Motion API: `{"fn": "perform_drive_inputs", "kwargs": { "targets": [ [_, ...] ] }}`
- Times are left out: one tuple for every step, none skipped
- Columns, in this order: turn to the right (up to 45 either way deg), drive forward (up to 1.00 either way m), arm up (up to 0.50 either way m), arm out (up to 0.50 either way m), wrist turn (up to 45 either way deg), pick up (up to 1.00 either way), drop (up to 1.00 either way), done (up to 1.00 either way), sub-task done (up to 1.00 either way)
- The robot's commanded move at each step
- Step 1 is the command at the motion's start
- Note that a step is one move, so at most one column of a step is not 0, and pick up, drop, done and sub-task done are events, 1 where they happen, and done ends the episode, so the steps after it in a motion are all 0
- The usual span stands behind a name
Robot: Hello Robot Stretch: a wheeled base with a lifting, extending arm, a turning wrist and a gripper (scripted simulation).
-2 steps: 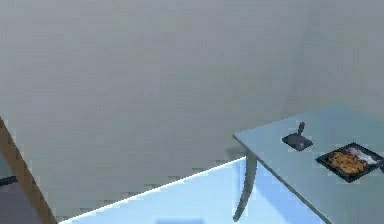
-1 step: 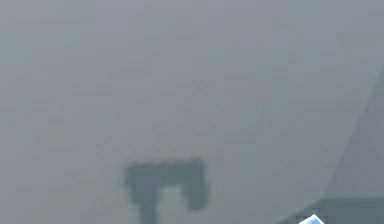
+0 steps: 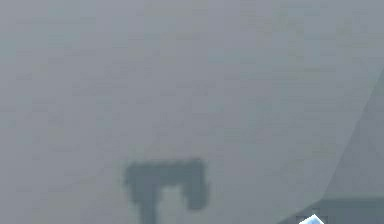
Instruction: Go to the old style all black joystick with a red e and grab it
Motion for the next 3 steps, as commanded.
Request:
{"fn": "perform_drive_inputs", "kwargs": {
  "targets": [
    [0.0,0.0,0.38,0.0,0.0,0.0,0.0,0.0,0.0],
    [0.0,0.0,0.0,0.2,0.0,0.0,0.0,0.0,0.0],
    [0.0,0.0,0.0,0.0,45.0,0.0,0.0,0.0,0.0]
  ]
}}
